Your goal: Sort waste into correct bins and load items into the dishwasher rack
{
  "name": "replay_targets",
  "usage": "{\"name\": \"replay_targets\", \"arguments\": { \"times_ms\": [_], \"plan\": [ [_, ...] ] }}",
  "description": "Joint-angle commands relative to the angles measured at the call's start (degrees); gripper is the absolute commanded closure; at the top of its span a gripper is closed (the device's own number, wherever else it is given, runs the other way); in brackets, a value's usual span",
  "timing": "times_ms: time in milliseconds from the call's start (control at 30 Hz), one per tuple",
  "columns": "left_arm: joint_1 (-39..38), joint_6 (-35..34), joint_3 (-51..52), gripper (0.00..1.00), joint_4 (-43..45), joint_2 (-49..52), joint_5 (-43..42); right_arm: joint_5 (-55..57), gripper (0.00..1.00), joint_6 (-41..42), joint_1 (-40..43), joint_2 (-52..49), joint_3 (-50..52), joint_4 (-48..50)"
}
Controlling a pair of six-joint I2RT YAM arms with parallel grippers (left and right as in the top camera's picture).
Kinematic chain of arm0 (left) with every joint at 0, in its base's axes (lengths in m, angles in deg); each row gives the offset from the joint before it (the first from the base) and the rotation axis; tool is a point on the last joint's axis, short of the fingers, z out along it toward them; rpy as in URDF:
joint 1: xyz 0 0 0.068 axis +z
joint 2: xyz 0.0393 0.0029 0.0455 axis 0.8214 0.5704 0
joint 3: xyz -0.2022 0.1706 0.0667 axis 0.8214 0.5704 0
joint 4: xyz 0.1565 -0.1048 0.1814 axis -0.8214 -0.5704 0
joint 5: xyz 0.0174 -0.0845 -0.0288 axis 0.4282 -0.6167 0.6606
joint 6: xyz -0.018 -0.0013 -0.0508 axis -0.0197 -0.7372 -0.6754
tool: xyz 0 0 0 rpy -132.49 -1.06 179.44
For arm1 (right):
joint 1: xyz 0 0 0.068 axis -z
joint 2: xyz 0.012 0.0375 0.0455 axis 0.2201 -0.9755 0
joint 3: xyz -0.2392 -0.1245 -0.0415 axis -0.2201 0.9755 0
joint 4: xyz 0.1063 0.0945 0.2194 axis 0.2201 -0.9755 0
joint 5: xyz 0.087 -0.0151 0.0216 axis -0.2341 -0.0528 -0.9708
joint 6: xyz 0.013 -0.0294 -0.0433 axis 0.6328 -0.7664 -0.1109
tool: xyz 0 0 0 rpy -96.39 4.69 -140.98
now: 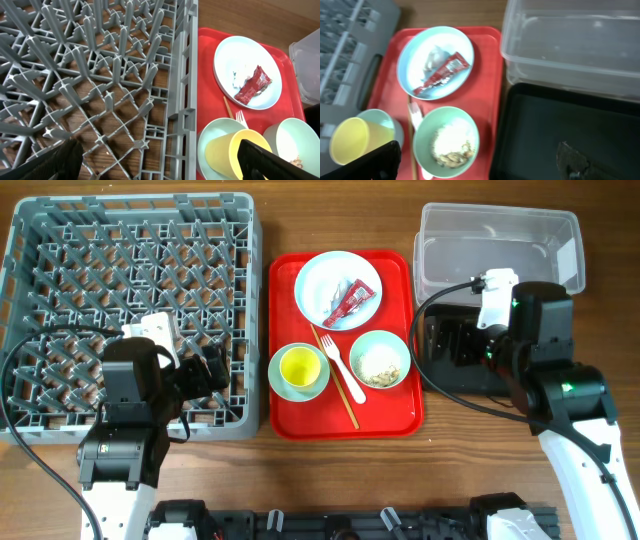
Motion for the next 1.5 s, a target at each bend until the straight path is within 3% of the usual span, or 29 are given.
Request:
{"name": "replay_targets", "arguments": {
  "times_ms": [0,100,333,467,667,933,1267,1367,1467],
  "plan": [
    [0.11,-0.48,-0.83,0.0,0.09,-1.11,-0.92,-4.09,0.0,4.7,-0.63,-1.79,-2.56,0.63],
    [0.11,-0.48,-0.83,0.0,0.09,-0.59,-0.92,-3.69,0.0,4.85,-3.61,-6.62,-8.02,0.48],
    [0.11,-0.5,-0.83,0.0,0.11,-0.31,-0.92,1.11,0.01,3.76,-13.55,-28.04,-29.49,-0.28],
    [0.11,-0.5,-0.83,0.0,0.11,-0.31,-0.92,12.87,0.01,6.21,-18.47,-38.64,-37.59,2.4],
    [0.11,-0.5,-0.83,0.0,0.07,-0.24,-0.92,13.81,0.02,10.91,-21.64,-50.36,-37.68,8.81],
    [0.11,-0.5,-0.83,0.0,0.07,-0.13,-0.92,15.28,0.11,20.59,-22.73,-61.09,-37.66,9.94],
    [0.11,-0.5,-0.83,0.0,0.04,-0.13,-0.9,15.13,0.35,26.25,-22.91,-65.75,-37.59,10.21],
    [0.11,-0.5,-0.83,0.0,0.04,-0.13,-0.9,15.13,0.48,26.25,-22.91,-65.72,-37.59,10.08],
    [0.11,-0.5,-0.83,0.0,0.04,-0.13,-0.92,14.86,0.72,26.23,-22.91,-65.7,-37.59,9.53]
  ]
}}
